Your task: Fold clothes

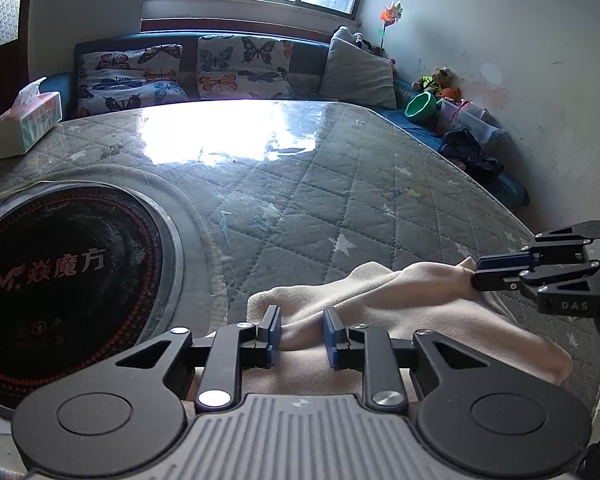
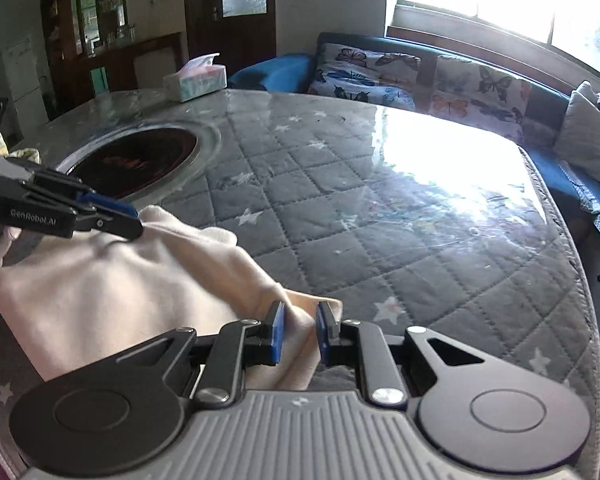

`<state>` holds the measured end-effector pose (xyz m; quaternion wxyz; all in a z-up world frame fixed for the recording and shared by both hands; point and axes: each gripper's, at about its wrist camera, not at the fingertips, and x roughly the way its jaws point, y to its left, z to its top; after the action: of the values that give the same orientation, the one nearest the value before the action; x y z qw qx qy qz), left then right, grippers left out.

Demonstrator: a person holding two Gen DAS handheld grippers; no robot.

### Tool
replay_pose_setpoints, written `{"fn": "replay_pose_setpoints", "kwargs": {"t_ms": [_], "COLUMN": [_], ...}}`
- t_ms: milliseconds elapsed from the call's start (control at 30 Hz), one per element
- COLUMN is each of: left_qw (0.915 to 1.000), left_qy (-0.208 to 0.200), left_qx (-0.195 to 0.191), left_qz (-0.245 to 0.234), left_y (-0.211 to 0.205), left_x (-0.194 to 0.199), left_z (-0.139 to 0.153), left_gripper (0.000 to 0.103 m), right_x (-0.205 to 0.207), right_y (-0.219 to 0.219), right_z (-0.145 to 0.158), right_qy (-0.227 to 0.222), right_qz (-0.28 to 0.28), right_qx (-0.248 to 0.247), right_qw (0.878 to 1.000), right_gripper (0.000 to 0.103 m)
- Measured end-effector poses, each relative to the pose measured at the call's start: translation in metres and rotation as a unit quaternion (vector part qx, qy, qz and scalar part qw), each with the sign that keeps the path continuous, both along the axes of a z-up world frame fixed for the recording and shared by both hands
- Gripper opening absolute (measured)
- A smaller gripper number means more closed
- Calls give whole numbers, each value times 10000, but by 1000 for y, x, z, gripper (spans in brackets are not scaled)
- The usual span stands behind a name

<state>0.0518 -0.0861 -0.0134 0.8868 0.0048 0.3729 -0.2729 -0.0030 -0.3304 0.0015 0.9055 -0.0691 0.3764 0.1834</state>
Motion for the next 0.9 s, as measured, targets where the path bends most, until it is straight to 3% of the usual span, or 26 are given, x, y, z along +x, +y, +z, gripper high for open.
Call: {"fn": "replay_pose_setpoints", "kwargs": {"t_ms": [200, 333, 633, 767, 900], "left_qw": [9996, 9974, 9868, 9844, 9860], "left_qy": [-203, -285, -128, -64, -13], "left_qx": [-117, -198, -270, -228, -281], "left_qz": [-154, -632, -1594, -1743, -1641], "left_y": [-10, -29, -76, -81, -68], "left_x": [-17, -39, -76, -85, -89], "left_z": [18, 29, 19, 12, 10], "left_gripper": [29, 29, 29, 29, 31], "right_x": [0, 8, -26, -50, -58], "right_y": [1, 4, 0, 9, 14], "right_z": [3, -9, 21, 23, 5], "right_qy": [-31, 68, -157, -128, 45], "right_qz": [151, 151, 357, 671, 719], "right_qx": [61, -50, -97, -103, -240], "right_qw": [9999, 9999, 9992, 9976, 9971], "right_gripper": [16, 16, 16, 16, 16]}}
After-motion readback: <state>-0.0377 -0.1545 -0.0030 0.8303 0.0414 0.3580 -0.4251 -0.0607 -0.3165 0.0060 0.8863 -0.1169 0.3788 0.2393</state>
